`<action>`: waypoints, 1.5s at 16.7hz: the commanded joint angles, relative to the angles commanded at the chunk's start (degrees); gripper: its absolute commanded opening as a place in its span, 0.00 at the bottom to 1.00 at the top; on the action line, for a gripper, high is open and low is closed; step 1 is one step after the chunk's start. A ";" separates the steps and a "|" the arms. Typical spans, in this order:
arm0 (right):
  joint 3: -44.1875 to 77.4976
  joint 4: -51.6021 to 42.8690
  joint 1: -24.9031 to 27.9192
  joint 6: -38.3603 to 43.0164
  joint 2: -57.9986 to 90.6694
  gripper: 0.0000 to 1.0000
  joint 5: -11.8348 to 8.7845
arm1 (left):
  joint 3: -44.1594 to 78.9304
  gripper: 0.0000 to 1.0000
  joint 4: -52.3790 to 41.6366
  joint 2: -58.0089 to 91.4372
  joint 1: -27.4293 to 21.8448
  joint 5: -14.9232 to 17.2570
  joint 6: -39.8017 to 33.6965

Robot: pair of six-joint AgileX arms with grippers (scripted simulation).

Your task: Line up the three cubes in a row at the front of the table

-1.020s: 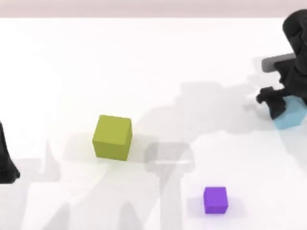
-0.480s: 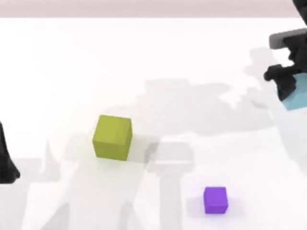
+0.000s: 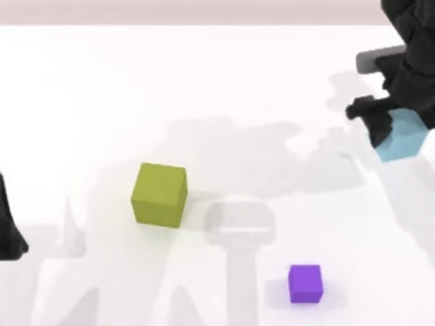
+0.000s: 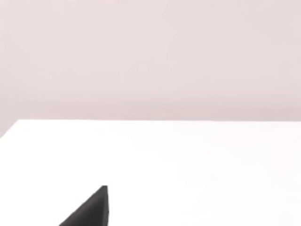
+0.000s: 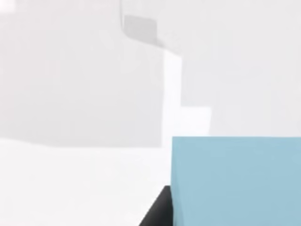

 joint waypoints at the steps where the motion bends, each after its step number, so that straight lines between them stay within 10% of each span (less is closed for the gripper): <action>1: -0.60 -0.04 2.52 3.05 -0.51 0.00 0.05 | 0.00 1.00 0.00 0.00 0.00 0.00 0.00; 13: -13.36 0.97 38.06 51.61 -11.63 0.00 0.67 | 0.00 1.00 0.00 0.00 0.00 0.00 0.00; 25: -19.92 10.04 40.31 53.93 -10.18 0.00 0.73 | 0.00 1.00 0.00 0.00 0.00 0.00 0.00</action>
